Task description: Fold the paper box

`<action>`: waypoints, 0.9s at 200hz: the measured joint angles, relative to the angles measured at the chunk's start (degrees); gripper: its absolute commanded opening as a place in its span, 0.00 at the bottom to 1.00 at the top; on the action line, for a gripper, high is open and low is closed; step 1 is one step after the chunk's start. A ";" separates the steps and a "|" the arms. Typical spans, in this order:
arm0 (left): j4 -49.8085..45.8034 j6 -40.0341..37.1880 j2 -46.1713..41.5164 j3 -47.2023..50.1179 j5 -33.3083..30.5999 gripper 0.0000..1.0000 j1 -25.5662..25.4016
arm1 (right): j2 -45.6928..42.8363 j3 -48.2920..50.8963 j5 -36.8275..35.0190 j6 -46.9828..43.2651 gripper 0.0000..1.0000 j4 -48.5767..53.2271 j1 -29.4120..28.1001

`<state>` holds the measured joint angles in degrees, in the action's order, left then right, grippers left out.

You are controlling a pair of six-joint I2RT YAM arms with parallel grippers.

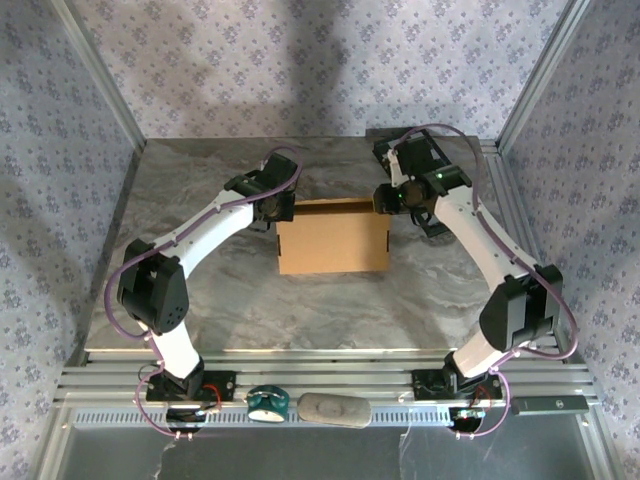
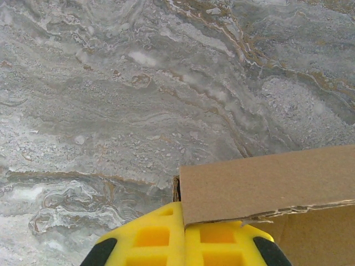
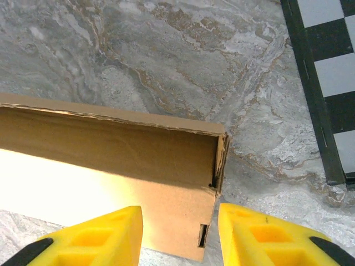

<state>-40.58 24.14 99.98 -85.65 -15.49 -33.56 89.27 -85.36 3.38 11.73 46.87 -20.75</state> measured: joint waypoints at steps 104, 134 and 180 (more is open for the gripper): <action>1.66 0.20 -0.15 0.87 -1.92 0.00 -1.38 | -1.81 0.11 8.09 39.65 0.53 0.15 8.52; 3.13 0.20 -0.57 1.88 -2.36 0.00 -1.60 | -0.61 3.85 14.01 56.19 0.68 -3.13 8.83; 4.04 0.20 -2.27 3.72 -2.84 0.00 -1.81 | 1.51 6.91 20.90 72.17 0.72 -5.01 8.74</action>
<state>-36.53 24.34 97.71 -81.93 -18.33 -35.38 90.78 -78.46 24.27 83.90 41.87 -12.01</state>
